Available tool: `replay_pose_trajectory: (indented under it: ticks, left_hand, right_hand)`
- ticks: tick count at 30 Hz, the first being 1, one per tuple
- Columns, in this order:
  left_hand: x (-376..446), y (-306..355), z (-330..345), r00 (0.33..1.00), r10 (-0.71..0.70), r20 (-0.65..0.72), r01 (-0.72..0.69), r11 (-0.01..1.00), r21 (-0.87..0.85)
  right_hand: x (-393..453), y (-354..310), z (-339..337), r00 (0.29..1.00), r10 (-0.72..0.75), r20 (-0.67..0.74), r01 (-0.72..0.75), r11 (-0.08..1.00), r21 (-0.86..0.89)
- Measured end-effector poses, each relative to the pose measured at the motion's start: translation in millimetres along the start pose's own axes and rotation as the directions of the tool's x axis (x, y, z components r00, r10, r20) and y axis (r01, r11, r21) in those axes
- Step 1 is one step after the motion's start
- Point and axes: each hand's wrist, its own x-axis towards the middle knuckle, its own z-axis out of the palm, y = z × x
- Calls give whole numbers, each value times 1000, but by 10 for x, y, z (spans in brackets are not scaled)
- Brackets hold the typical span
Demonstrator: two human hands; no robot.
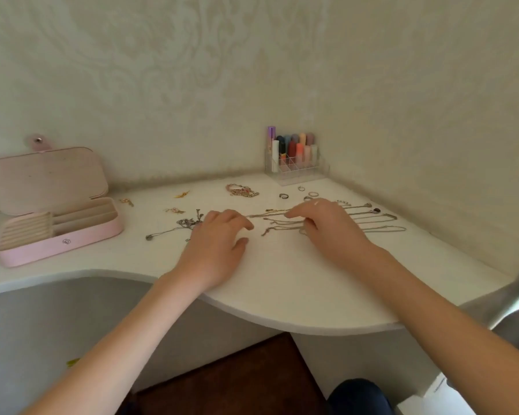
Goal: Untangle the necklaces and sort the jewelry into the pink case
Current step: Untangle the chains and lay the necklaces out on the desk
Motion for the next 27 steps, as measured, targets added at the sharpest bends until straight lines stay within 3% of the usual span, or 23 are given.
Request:
replay_pose_trajectory:
  ticks: [3,6,8,13,15,17,21,27]
  left_hand:
    - [-52,-477,-171,980,-193,-50,193,981,-7]
    - [-101,-726,-263,969,-199,149,202,979,-6]
    - [-99,-821,-251,958,-209,194,213,977,1]
    - [29,-975,-263,962,-256,-91,254,967,-32]
    - [85,-1041,-224,966,-227,-126,232,972,31]
    - [114,-1063,-190,964,-215,-159,221,975,22]
    - [111,-1068,-200,938,-304,-164,251,926,-280]
    - [112,-1094,-289,896,-439,-65,291,693,-660]
  right_hand:
    - [399,-491,236,983,-146,112,138,987,78]
    - [788,-873,551,927,-201,316,179,979,97]
    - [942,-1032,788,898,-210,387,181,977,111]
    - [1022,-1074,1062,967,-213,140,145,912,385]
    - [1032,-1015,962,982,-161,100,91,861,501]
    - [1016,-953,900,980,-160,120,78,858,509]
    - [924,-1015,995,973,-170,158,78,880,468]
    - [958,-1106,1018,993,-109,44,63,812,580]
